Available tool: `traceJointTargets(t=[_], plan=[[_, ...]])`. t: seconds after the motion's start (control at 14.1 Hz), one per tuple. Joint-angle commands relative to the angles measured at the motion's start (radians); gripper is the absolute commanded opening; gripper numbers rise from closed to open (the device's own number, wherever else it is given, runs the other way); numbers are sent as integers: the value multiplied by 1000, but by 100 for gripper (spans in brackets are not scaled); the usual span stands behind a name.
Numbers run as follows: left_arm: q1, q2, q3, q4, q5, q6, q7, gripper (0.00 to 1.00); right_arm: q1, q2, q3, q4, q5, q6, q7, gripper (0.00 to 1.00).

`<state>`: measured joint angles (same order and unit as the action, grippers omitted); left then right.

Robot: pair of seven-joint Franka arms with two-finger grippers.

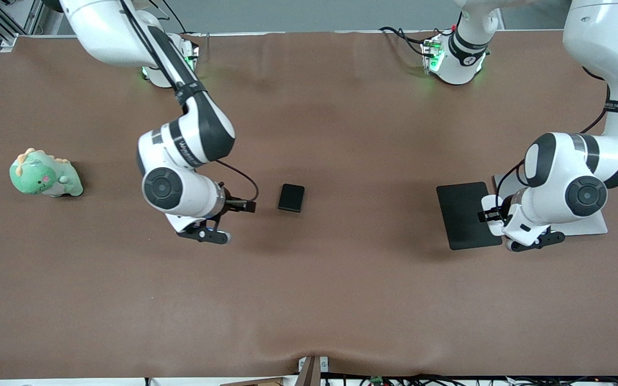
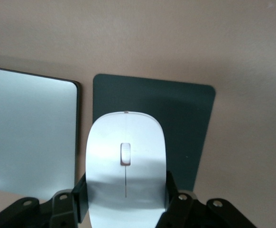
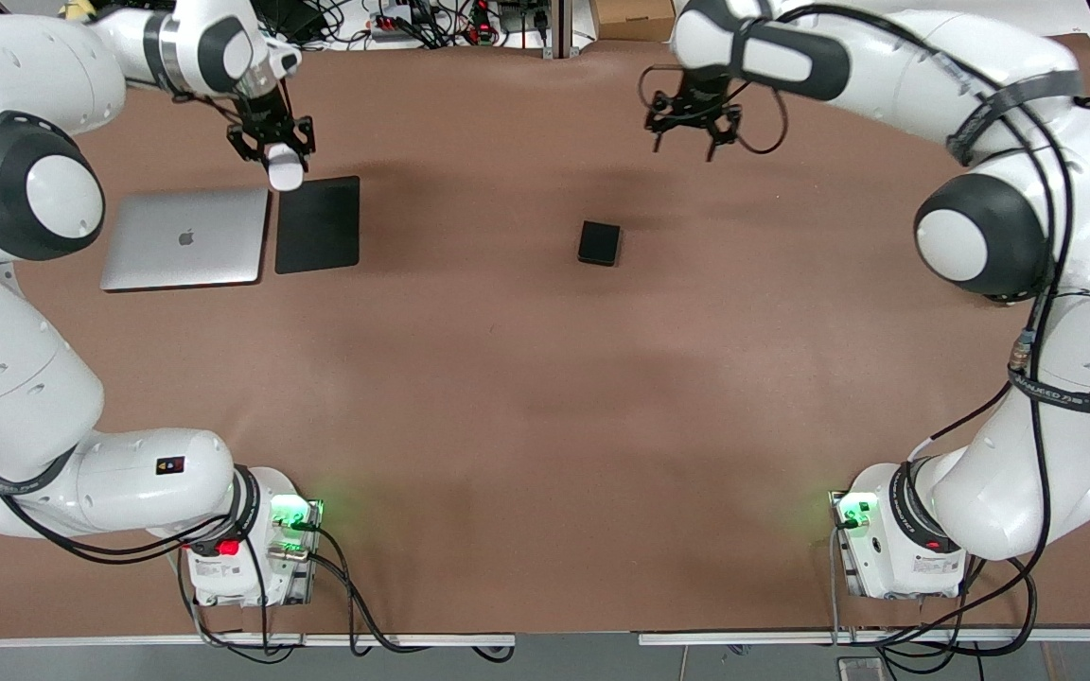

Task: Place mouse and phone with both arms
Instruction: 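Lower the mouse onto the mouse pad while the right gripper grasps the phone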

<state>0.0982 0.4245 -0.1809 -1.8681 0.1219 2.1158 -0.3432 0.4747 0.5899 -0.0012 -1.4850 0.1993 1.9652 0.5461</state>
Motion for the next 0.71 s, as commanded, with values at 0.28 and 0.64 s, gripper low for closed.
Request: traceJointTargets(t=[0.28, 0.64], plan=[[12, -55, -17, -279, 19, 309, 38, 7, 159, 186, -11, 26, 8, 263, 38, 100], [31, -4, -17, -292, 19, 411, 101, 16, 165, 208, -13, 25, 6, 267, 112, 100]])
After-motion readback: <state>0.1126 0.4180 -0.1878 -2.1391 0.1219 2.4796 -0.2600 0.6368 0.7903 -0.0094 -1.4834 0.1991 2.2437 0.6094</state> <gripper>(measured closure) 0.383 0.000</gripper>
